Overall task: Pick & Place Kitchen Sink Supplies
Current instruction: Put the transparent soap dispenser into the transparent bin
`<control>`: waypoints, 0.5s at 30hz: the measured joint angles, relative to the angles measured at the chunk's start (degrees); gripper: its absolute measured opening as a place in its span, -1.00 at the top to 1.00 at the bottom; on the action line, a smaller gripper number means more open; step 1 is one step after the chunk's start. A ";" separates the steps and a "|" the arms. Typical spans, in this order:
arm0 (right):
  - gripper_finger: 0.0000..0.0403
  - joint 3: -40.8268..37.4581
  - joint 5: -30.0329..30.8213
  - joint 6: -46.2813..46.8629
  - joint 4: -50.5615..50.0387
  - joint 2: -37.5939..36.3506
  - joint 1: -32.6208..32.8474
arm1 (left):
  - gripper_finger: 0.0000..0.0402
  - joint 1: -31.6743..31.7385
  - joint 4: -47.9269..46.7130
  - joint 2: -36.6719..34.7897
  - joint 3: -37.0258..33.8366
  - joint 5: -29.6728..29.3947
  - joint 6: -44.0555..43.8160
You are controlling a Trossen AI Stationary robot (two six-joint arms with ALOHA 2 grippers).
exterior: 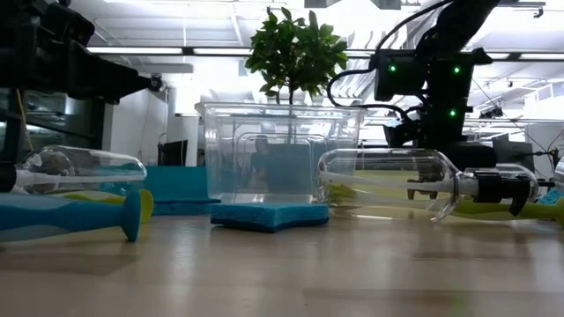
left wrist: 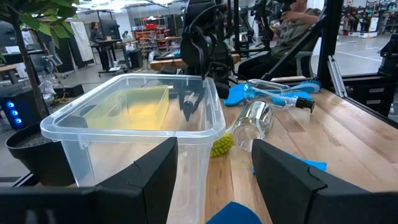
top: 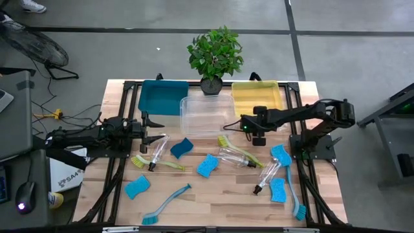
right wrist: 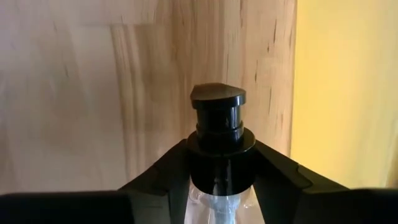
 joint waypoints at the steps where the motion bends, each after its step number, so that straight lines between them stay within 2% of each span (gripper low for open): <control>1: 0.35 0.72 0.00 0.11 -1.24 0.00 0.00 | 0.00 0.00 -0.01 -0.01 0.00 0.00 -0.01; 15: 0.34 14.61 0.15 6.93 -18.47 0.00 0.07 | 0.00 -0.02 -0.01 -0.01 0.00 -0.01 0.00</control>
